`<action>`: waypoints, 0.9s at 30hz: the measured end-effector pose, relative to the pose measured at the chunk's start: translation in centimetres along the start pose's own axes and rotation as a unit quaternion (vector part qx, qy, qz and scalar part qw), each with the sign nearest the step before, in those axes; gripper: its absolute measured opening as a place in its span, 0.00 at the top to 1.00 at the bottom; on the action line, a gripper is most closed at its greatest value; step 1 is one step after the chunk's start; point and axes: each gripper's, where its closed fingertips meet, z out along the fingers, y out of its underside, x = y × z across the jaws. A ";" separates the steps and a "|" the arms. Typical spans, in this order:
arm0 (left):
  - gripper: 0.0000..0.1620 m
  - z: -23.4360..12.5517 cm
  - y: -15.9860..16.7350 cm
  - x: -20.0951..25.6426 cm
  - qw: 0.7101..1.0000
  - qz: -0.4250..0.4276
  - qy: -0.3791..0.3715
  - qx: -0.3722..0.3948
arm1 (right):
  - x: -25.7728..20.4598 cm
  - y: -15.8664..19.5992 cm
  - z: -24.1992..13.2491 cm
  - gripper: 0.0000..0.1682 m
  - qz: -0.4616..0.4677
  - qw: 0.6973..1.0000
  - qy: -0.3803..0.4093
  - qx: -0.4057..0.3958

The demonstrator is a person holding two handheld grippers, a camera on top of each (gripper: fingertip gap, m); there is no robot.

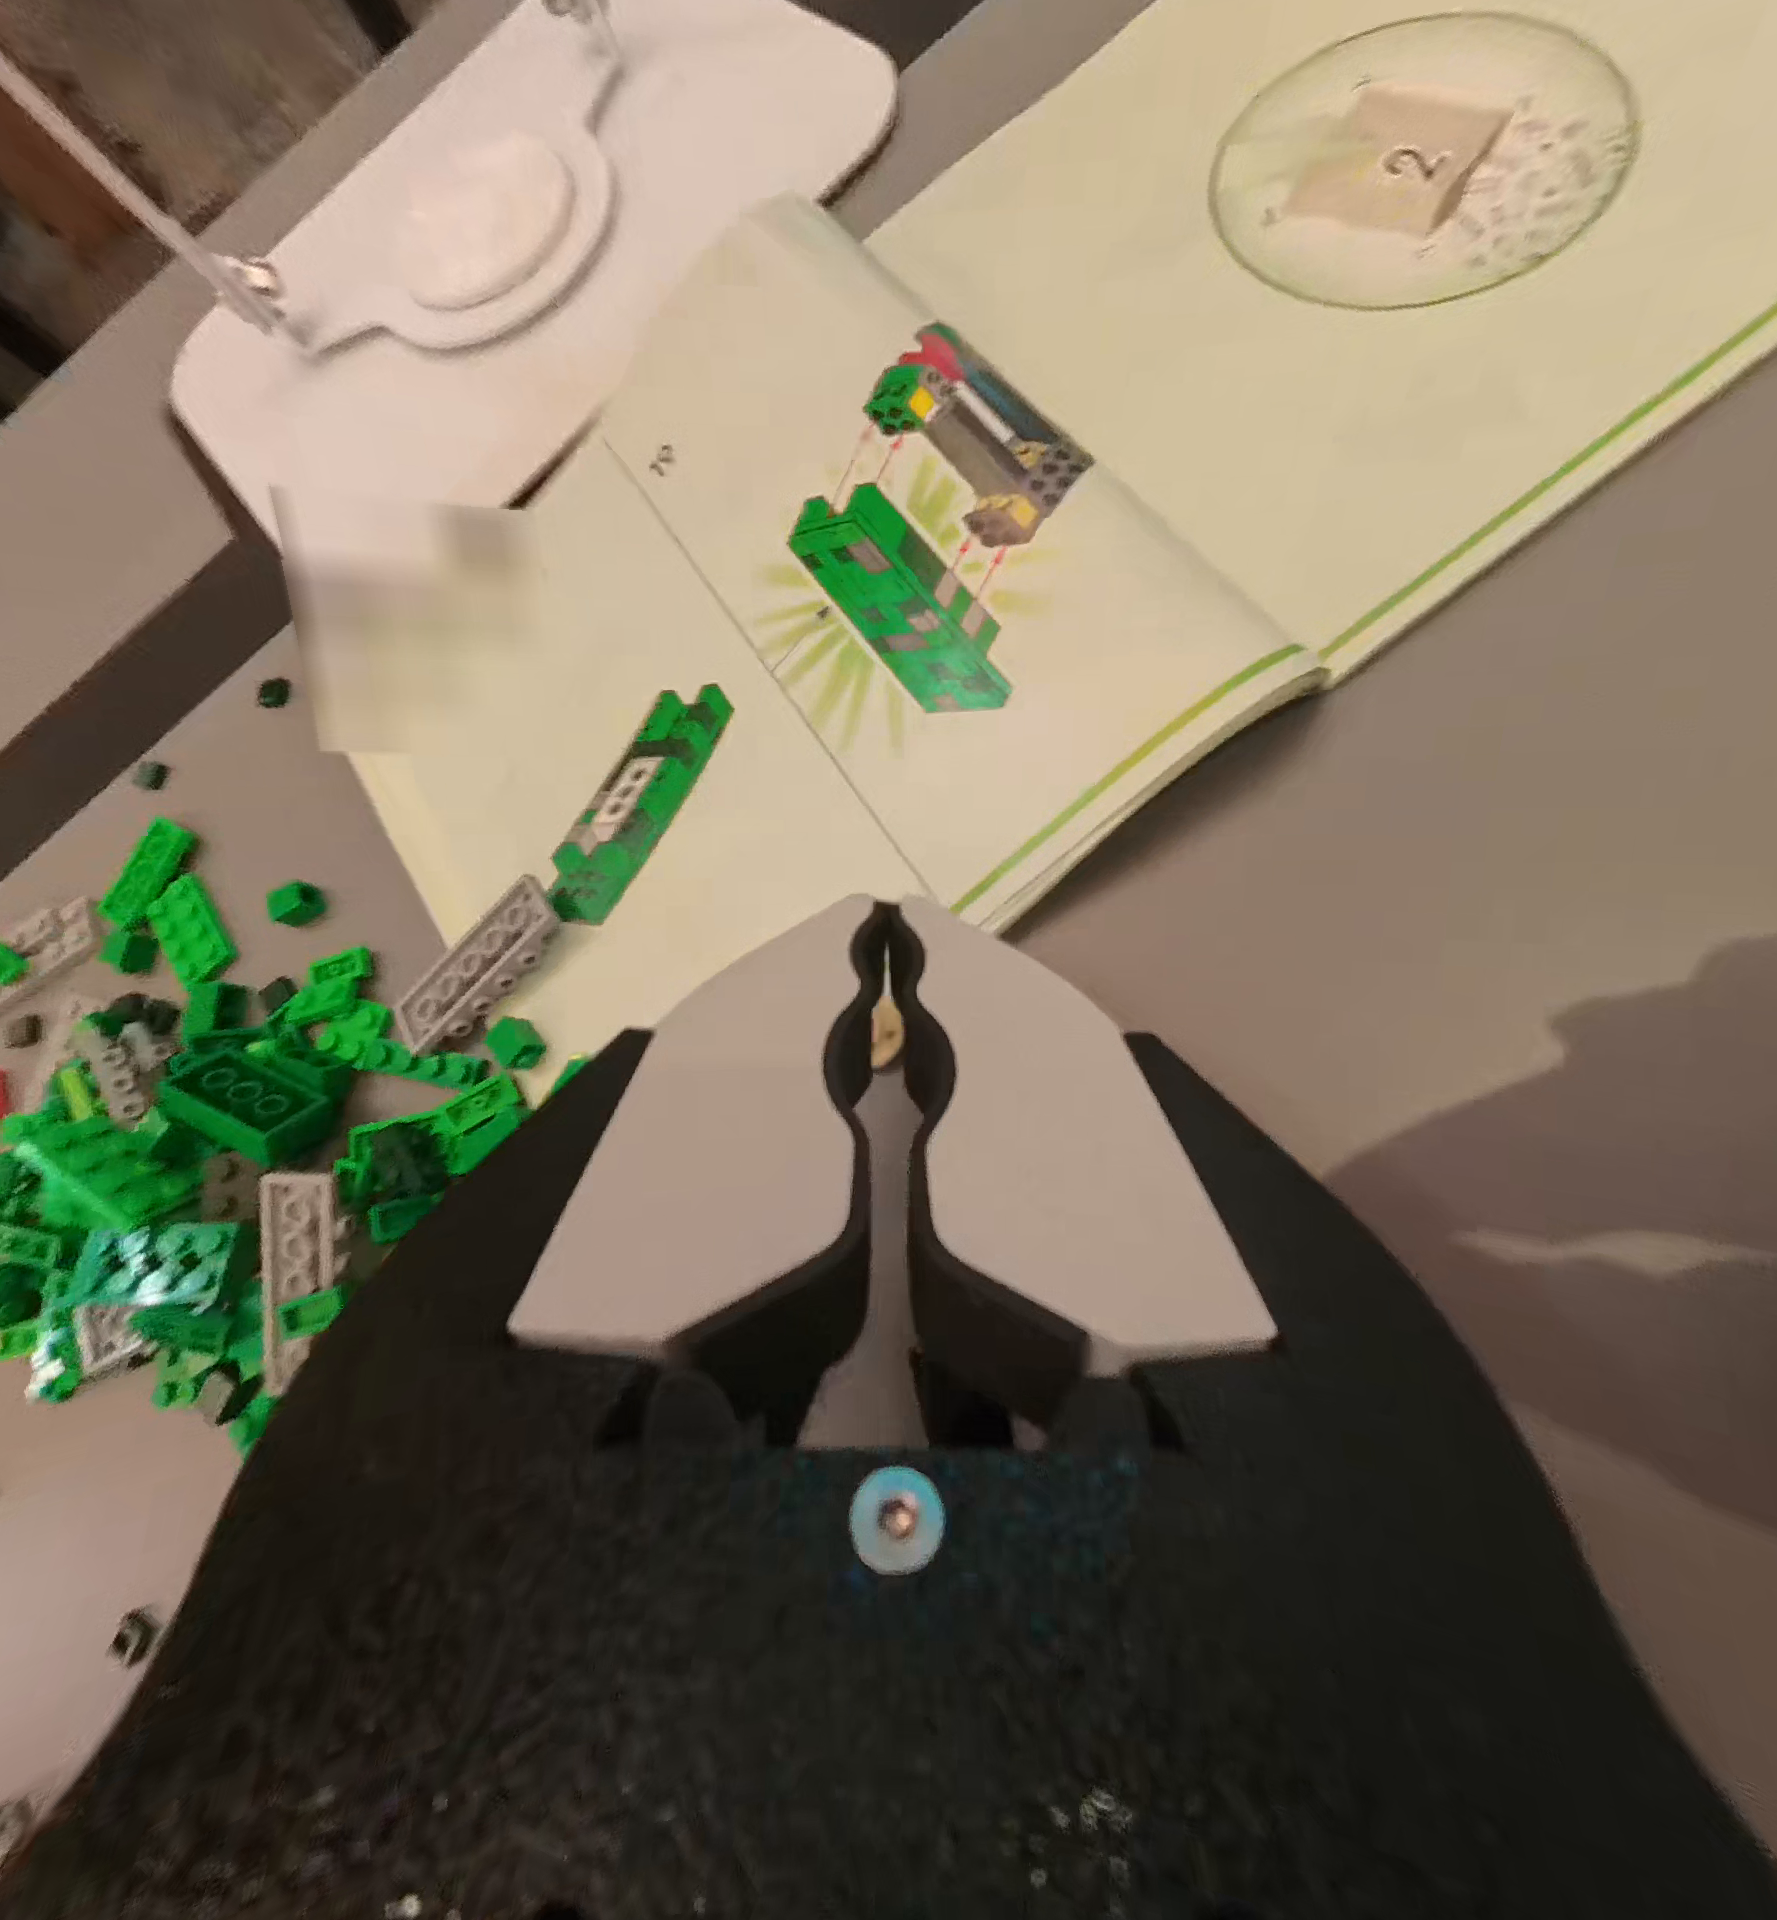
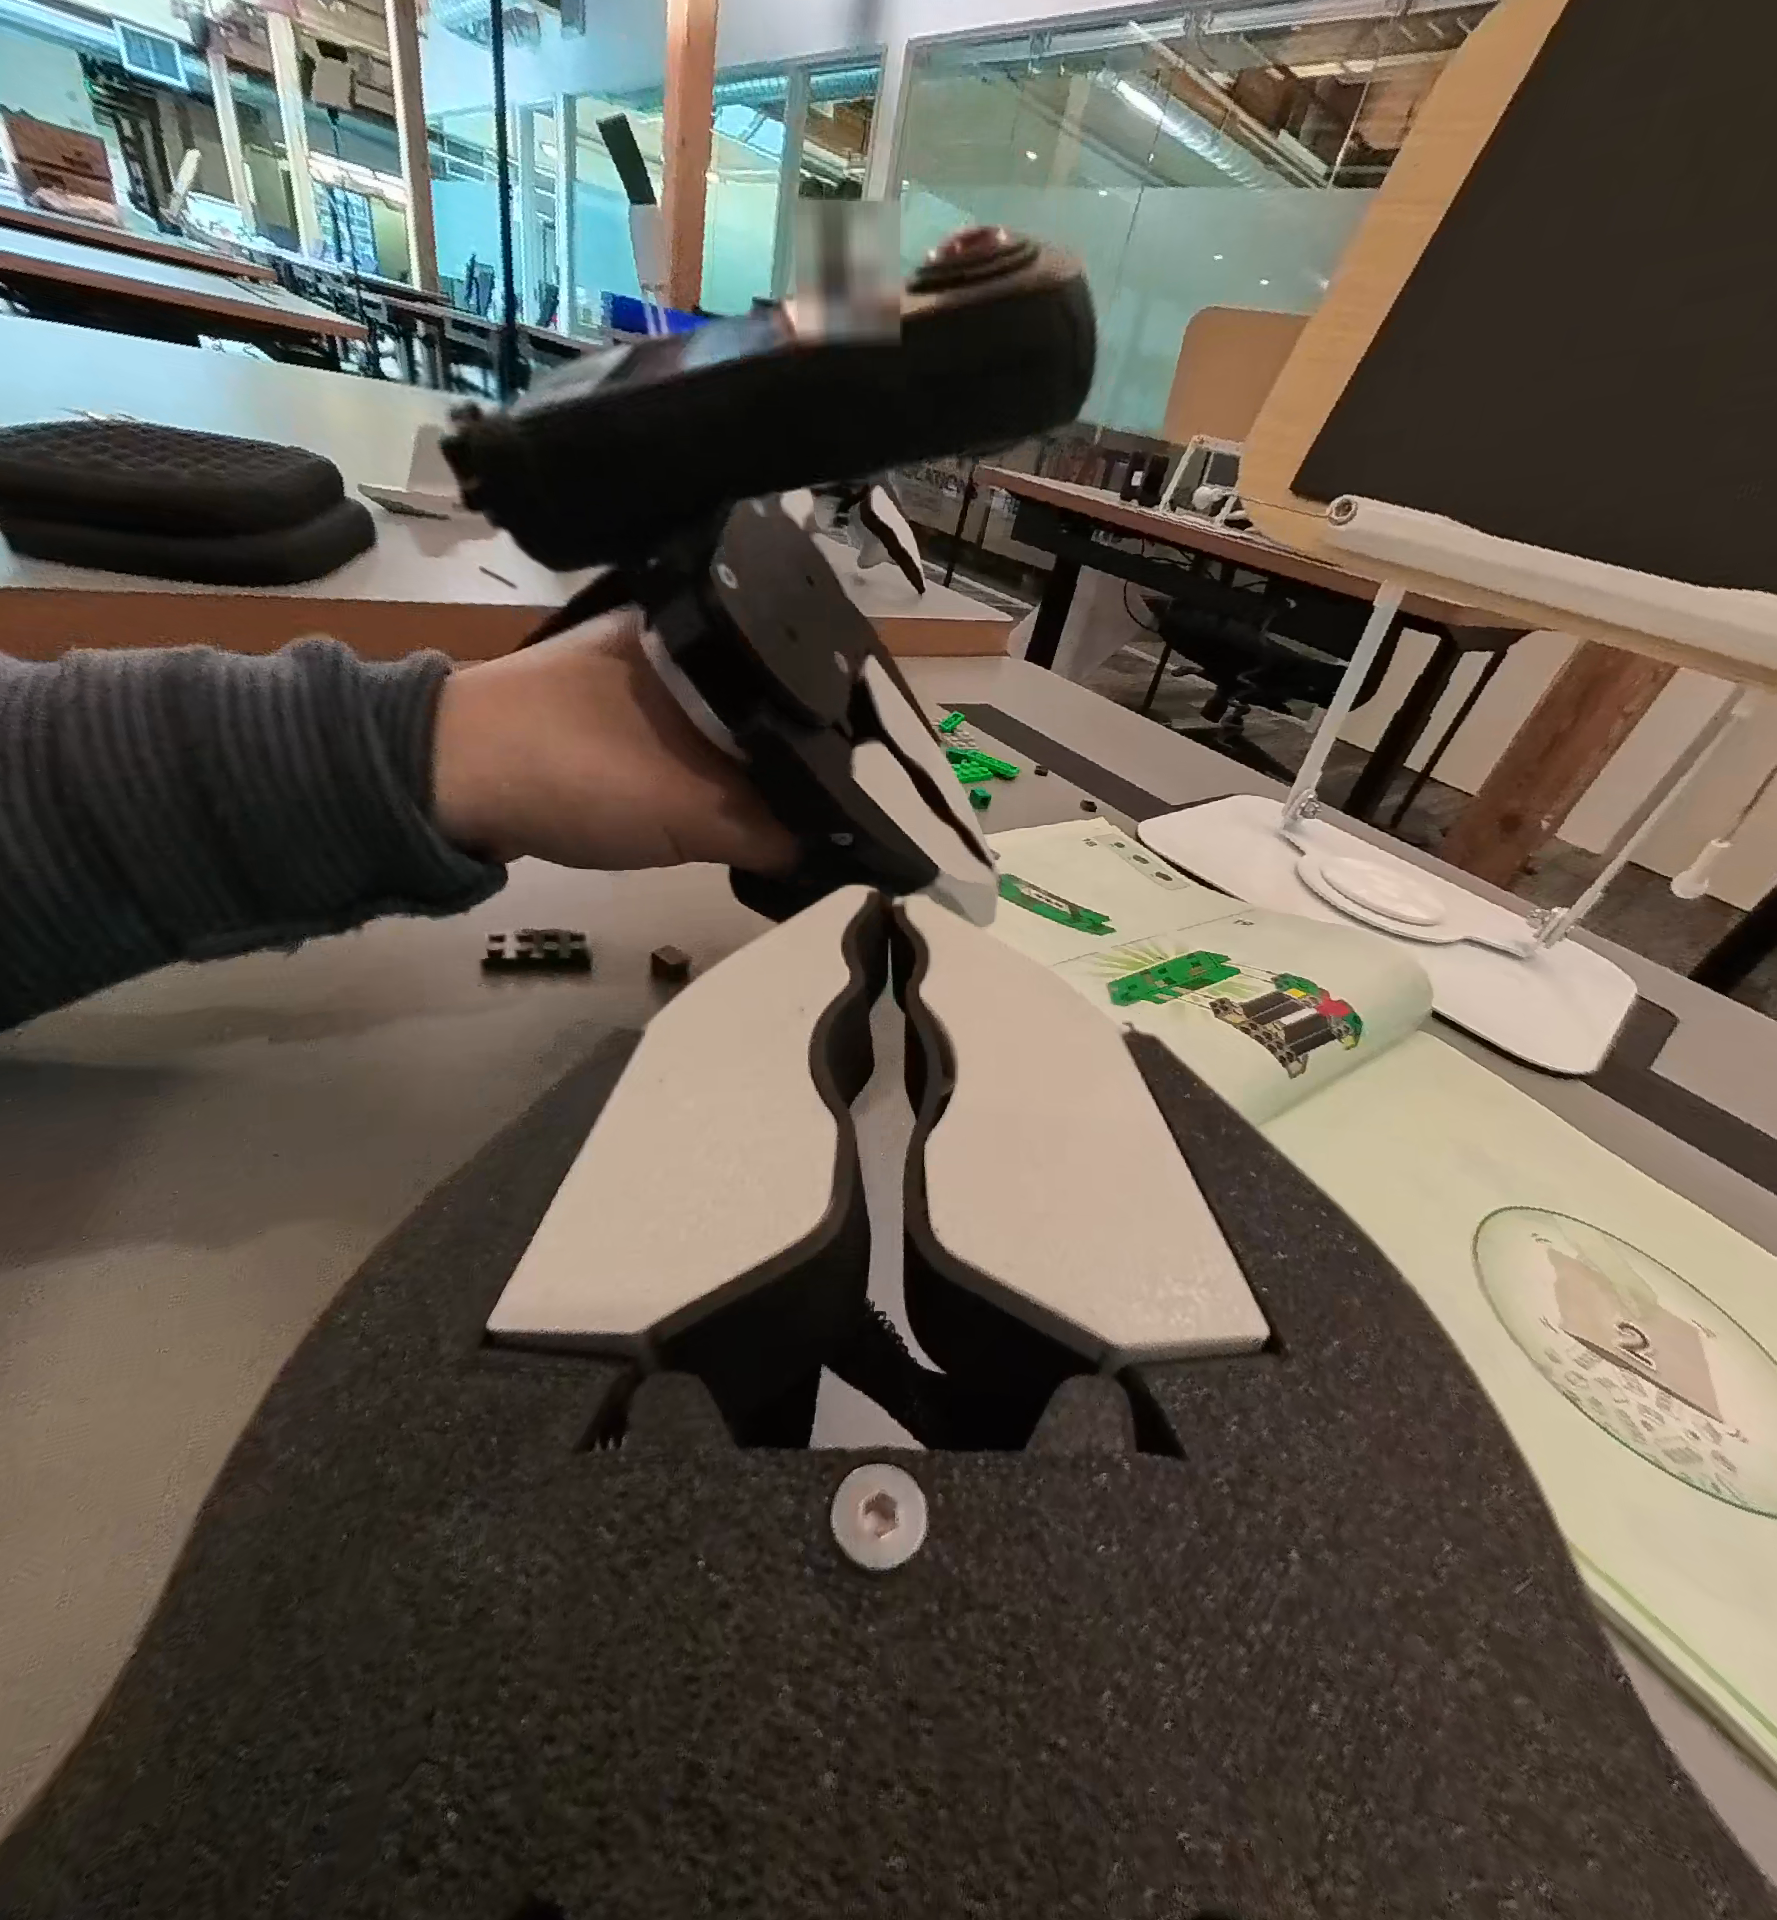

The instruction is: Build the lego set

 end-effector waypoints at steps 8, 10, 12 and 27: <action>1.00 -5.7 1.0 -3.2 0.987 -0.081 -0.077 0.117 | 6.9 3.8 1.1 0.72 -0.159 0.971 0.087 -0.158; 1.00 -7.0 1.7 -4.2 0.982 -0.095 -0.097 0.132 | 7.0 5.3 2.3 0.58 -0.183 0.956 0.073 -0.218; 1.00 -7.7 1.9 -3.9 0.981 -0.113 -0.074 0.141 | 7.0 6.6 3.6 0.60 -0.220 0.936 0.059 -0.269; 1.00 -7.2 2.7 4.9 0.987 -0.114 0.009 0.115 | 8.4 10.6 6.5 0.90 -0.195 0.893 0.060 -0.402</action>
